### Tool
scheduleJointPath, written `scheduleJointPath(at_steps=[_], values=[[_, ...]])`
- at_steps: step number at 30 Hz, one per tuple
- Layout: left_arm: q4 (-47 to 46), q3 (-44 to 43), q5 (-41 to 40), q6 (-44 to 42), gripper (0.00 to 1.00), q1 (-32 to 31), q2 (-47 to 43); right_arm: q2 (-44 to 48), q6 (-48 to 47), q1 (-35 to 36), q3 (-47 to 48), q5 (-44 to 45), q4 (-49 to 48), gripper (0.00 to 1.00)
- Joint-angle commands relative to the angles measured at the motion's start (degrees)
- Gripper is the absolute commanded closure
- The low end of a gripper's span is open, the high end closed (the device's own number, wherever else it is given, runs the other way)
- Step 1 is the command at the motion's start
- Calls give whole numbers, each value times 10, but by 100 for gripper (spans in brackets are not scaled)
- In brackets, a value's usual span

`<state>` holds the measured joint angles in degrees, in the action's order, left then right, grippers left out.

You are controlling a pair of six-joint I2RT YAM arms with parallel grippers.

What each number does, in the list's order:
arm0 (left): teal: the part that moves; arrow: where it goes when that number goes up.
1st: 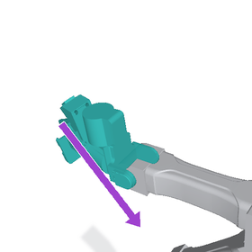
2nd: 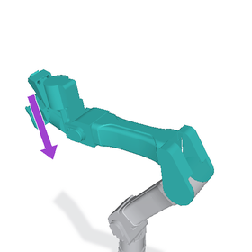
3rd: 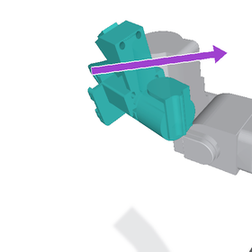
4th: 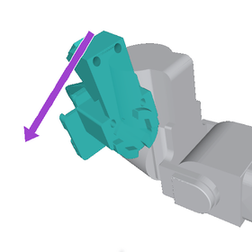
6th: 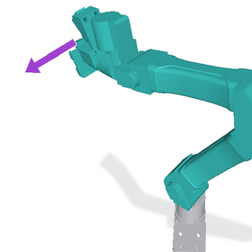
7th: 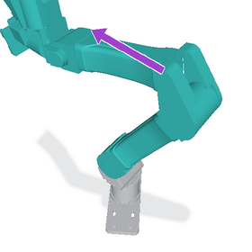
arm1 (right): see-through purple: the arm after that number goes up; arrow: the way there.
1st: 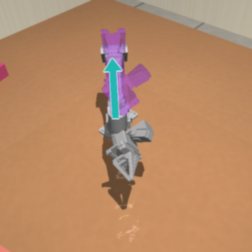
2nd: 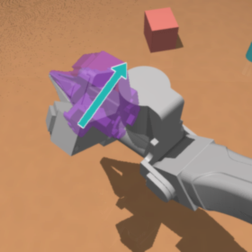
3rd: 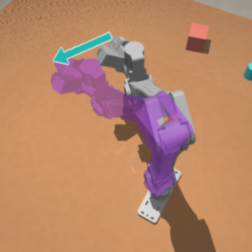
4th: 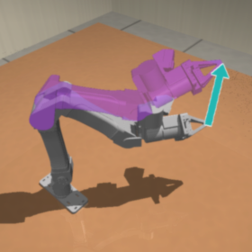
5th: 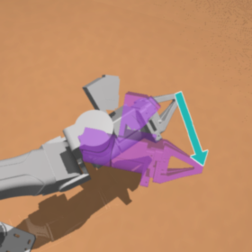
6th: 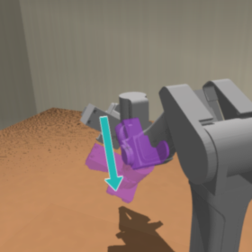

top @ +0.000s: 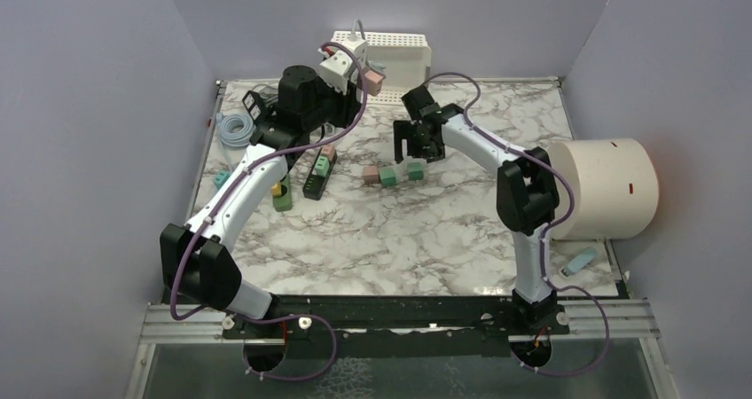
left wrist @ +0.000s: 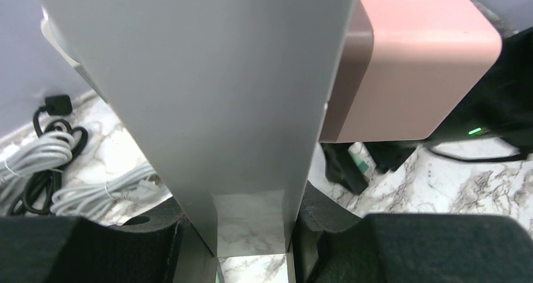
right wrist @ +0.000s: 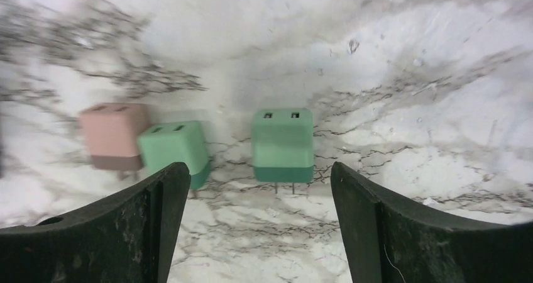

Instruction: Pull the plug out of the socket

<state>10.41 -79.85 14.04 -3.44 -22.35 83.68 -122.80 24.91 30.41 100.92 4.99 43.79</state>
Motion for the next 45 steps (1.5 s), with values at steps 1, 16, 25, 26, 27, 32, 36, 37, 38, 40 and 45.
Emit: scheduleJointPath(at_steps=[1,16,25,26,27,32,36,37,38,40,45], values=[[-81,16,-24,14,100,0,-5,113,-23,1,0,4,-78,12],[-74,3,-15,95,100,1,36,369,-143,-19,-273,-356,-541,19],[-80,7,8,111,100,1,39,274,-99,-20,-201,-427,-606,21],[-79,8,7,111,100,0,38,269,-94,-20,-198,-433,-617,21],[-80,10,5,110,100,1,35,264,-89,-20,-192,-436,-624,21],[-80,19,4,107,100,1,32,252,-76,-20,-179,-444,-645,27],[-85,21,9,108,100,1,32,239,-71,-20,-164,-438,-642,34],[-85,21,12,109,100,1,34,235,-69,-20,-159,-440,-641,34],[-87,21,15,109,100,1,34,229,-68,-20,-153,-440,-640,35],[-91,21,19,110,100,1,33,214,-67,-19,-135,-442,-630,39],[-94,32,21,106,100,1,31,188,-65,-20,-85,-452,-608,47]])
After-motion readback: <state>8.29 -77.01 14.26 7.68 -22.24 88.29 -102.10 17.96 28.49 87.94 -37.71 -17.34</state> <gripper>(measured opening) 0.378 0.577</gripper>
